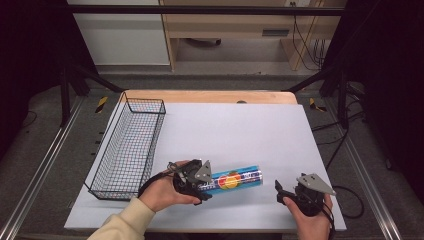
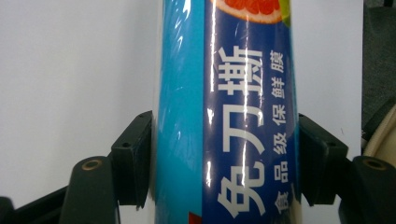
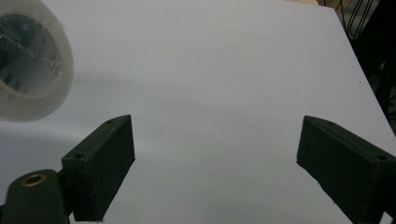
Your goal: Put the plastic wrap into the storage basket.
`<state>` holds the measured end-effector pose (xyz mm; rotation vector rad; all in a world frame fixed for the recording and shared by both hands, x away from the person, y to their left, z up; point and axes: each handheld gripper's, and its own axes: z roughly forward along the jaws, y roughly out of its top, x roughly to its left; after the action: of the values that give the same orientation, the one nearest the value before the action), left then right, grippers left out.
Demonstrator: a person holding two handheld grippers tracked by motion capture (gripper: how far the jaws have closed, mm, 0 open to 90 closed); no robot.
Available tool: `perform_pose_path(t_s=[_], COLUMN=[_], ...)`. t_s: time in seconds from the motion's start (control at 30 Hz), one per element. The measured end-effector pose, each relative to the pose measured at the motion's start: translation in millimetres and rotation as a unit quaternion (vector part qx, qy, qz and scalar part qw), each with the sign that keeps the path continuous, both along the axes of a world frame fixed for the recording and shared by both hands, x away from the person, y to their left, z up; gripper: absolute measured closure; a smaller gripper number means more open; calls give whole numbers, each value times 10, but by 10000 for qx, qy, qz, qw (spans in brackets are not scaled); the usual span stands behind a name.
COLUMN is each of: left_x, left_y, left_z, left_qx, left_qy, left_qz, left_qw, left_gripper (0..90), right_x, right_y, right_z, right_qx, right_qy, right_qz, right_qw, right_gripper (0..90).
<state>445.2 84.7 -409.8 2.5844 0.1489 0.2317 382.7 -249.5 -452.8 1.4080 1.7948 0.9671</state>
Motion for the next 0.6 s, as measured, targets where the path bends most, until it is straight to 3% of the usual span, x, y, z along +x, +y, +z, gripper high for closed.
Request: perform_pose_path(t_s=[0.17,0.37,0.6], left_x=[-62,-150,-181], left_y=[51,100,103], left_z=[80,242,443], left_qx=[-117,-256,-137], left_qy=[-55,-134,-286], left_qz=[175,442,605], left_qw=[9998,9986,9977], left_gripper=[321,320,321], right_x=[133,38,-6], right_y=[23,42,38], right_z=[15,-46,-23], right_qx=[-22,82,26], right_qy=[14,25,-82], right_qz=[72,234,223], right_qw=[10000,9997,9997], right_gripper=[132,139,138])
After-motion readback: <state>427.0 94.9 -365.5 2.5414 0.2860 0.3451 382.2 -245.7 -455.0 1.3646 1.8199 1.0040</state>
